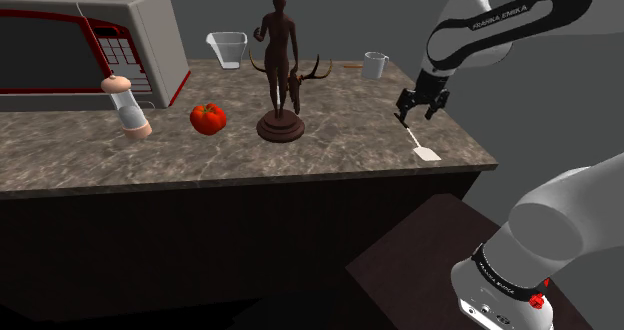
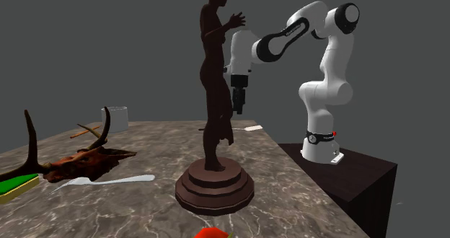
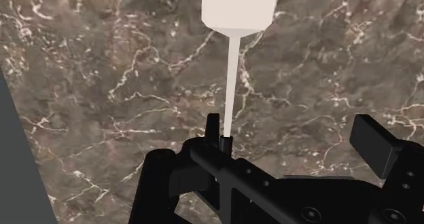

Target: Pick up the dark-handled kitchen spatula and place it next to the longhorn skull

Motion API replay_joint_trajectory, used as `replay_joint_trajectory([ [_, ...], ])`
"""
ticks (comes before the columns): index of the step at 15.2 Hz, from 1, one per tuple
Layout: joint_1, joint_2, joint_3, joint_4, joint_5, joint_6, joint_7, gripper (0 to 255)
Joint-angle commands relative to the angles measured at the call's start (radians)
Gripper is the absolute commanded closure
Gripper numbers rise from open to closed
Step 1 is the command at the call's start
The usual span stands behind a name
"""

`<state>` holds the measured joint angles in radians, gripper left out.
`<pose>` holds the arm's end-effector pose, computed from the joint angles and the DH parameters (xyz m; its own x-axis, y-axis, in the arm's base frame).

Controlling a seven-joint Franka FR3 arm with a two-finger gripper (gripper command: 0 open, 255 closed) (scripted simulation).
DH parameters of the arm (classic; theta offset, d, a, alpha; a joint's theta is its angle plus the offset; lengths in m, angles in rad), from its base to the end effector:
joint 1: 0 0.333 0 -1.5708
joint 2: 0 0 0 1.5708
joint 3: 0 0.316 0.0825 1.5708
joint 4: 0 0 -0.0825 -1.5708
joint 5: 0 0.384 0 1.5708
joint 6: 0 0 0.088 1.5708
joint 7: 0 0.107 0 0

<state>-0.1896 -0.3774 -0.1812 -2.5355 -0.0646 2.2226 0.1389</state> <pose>0.3916 -0.1542 0.4093 0.8936 -0.4451 0.0579 -0.4446 -0.8955 -0.0211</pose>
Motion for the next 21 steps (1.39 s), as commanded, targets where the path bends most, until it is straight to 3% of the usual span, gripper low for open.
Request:
replay_joint_trajectory([
  [1, -0.020, 0.052, -0.016, 0.005, -0.012, 0.051, 0.009, 0],
  [10, -0.035, 0.187, -0.043, -0.016, -0.009, 0.208, 0.005, 0],
  [19, -0.034, 0.193, -0.044, -0.018, -0.007, 0.216, 0.004, 0],
  [20, -0.034, 0.193, -0.044, -0.018, -0.007, 0.216, 0.004, 255],
  [21, -0.034, 0.193, -0.044, -0.018, -0.007, 0.216, 0.004, 255],
])
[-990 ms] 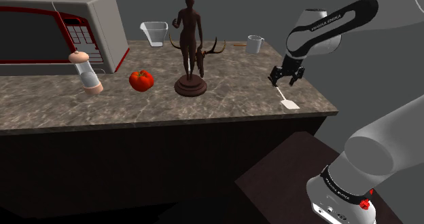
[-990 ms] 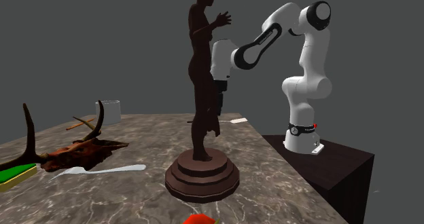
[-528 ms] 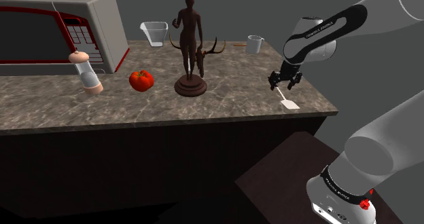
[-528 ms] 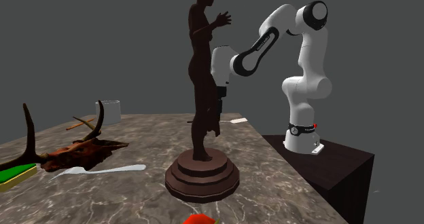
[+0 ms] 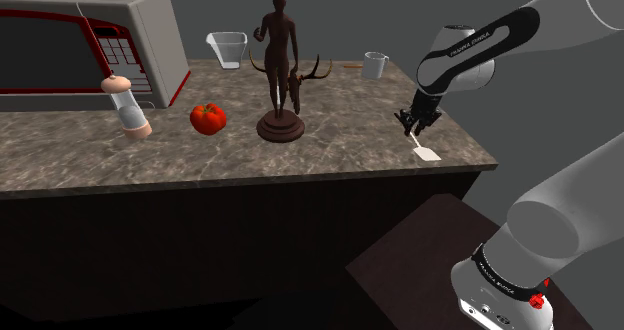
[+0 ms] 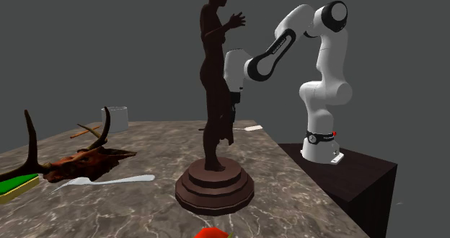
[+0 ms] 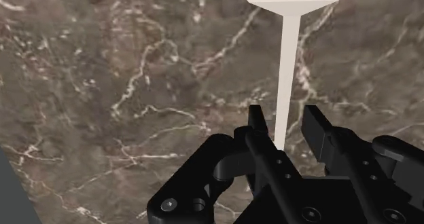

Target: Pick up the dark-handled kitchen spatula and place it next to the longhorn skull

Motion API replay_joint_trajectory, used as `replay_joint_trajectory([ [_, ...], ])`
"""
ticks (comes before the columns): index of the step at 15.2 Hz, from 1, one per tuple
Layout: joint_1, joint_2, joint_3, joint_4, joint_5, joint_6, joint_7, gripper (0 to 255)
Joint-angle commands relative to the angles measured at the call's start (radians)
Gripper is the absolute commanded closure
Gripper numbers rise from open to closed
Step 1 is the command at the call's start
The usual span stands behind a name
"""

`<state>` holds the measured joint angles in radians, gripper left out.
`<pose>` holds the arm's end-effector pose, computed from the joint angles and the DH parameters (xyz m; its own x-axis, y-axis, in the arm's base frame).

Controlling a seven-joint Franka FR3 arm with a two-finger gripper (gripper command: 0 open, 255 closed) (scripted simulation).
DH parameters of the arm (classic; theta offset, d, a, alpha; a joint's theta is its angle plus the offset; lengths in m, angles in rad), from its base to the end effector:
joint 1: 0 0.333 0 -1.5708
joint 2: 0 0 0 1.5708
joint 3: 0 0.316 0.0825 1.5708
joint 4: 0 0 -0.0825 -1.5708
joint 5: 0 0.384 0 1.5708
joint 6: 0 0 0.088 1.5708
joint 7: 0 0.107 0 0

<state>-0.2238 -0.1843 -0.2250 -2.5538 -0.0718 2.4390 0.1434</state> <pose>0.4019 -0.1921 0.3385 0.8576 -0.5101 0.0663 -0.5112 -0.8595 -0.0005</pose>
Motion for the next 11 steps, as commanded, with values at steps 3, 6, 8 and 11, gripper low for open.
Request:
replay_joint_trajectory([
  [3, 0.000, 0.000, 0.000, 0.000, 0.000, 0.000, 0.000, 255],
  [6, 0.000, 0.000, 0.000, 0.000, 0.000, 0.000, 0.000, 255],
  [8, 0.000, 0.000, 0.000, 0.000, 0.000, 0.000, 0.000, 255],
  [11, -0.001, -0.030, 0.003, 0.016, -0.005, -0.046, 0.004, 255],
])
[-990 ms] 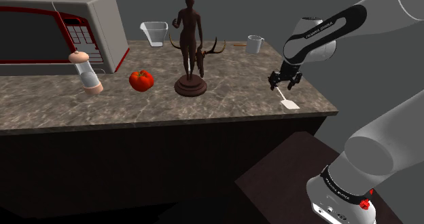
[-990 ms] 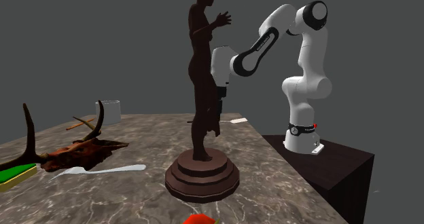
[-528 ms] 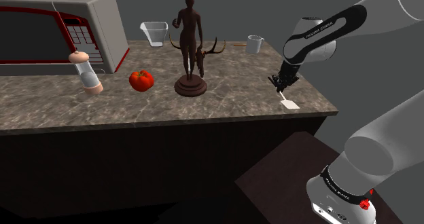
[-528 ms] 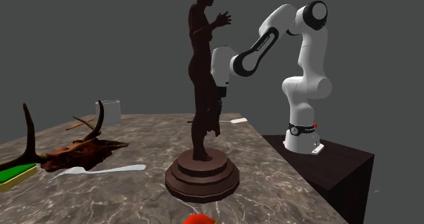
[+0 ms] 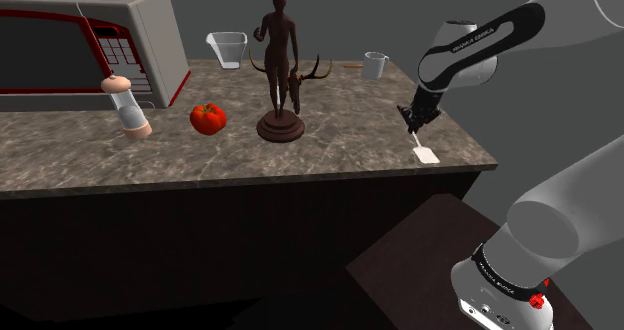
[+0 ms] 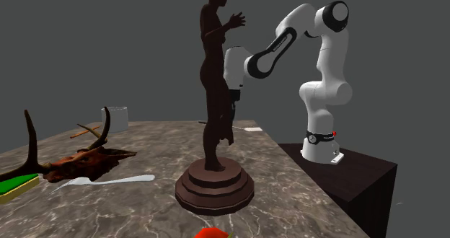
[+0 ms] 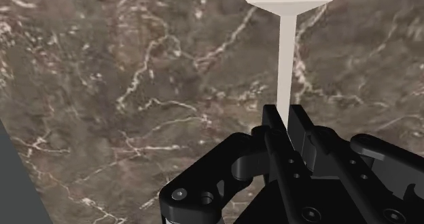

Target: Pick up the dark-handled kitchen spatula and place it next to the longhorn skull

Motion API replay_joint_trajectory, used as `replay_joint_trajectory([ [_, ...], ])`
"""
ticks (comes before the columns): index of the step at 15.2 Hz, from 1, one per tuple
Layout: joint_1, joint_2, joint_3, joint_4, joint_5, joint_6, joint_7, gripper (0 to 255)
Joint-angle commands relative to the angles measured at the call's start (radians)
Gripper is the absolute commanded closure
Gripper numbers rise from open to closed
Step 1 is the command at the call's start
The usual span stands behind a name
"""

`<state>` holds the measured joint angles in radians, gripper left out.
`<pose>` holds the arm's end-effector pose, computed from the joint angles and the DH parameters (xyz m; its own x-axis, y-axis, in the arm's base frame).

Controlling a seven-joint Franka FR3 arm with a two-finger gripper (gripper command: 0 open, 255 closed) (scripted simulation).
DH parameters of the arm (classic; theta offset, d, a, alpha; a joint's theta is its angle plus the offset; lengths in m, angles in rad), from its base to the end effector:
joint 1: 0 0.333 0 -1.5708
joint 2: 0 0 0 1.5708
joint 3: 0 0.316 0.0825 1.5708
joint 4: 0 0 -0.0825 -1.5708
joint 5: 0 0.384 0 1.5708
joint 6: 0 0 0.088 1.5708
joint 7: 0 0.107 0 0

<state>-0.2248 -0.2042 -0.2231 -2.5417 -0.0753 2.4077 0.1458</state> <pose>0.4022 -0.1924 0.3494 0.8576 -0.5099 0.0668 -0.5110 -0.8596 -0.0006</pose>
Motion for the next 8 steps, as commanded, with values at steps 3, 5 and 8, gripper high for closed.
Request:
replay_joint_trajectory([
  [3, -0.002, -0.038, 0.004, 0.022, -0.006, -0.061, 0.005, 255],
  [5, -0.002, -0.056, 0.007, 0.036, -0.008, -0.091, 0.007, 255],
  [8, -0.003, -0.080, 0.010, 0.057, -0.010, -0.136, 0.009, 255],
])
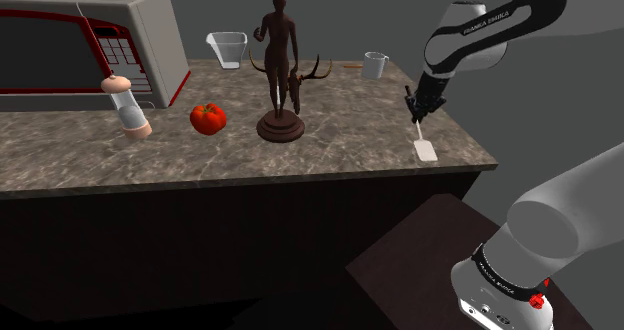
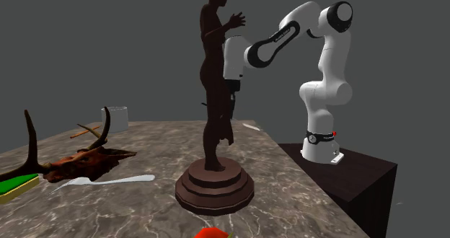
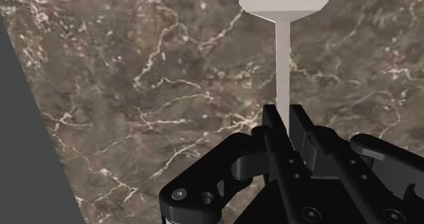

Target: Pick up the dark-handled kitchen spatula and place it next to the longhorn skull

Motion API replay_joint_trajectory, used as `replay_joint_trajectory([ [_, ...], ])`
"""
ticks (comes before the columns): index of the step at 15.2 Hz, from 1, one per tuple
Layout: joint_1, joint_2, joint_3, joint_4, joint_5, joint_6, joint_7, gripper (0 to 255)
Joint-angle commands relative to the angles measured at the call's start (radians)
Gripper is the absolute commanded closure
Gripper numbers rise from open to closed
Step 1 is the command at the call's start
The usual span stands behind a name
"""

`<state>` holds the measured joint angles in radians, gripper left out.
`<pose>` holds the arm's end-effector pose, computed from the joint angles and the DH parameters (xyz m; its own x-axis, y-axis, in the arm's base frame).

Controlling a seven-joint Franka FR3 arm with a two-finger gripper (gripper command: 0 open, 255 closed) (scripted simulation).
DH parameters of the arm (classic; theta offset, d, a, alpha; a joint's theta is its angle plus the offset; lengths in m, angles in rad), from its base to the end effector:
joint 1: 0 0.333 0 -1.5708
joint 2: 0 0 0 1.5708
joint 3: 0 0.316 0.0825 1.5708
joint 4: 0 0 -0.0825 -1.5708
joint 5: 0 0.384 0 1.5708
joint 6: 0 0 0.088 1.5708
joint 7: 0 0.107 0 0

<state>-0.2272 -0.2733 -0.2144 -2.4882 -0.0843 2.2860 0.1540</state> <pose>0.4029 -0.1925 0.3916 0.8575 -0.5101 0.0670 -0.5112 -0.8595 -0.0006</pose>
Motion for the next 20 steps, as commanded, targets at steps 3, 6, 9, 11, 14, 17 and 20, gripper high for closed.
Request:
replay_joint_trajectory([
  [3, -0.001, -0.032, 0.004, 0.027, -0.003, -0.059, 0.003, 255],
  [6, -0.001, -0.051, 0.008, 0.053, -0.004, -0.104, 0.004, 255],
  [9, -0.001, -0.067, 0.011, 0.080, -0.004, -0.147, 0.005, 255],
  [11, -0.001, -0.077, 0.013, 0.099, -0.004, -0.176, 0.005, 255],
  [14, -0.001, -0.089, 0.016, 0.129, -0.004, -0.219, 0.006, 255],
  [17, 0.000, -0.100, 0.018, 0.161, -0.003, -0.261, 0.006, 255],
  [20, 0.001, -0.108, 0.021, 0.195, -0.003, -0.302, 0.006, 255],
])
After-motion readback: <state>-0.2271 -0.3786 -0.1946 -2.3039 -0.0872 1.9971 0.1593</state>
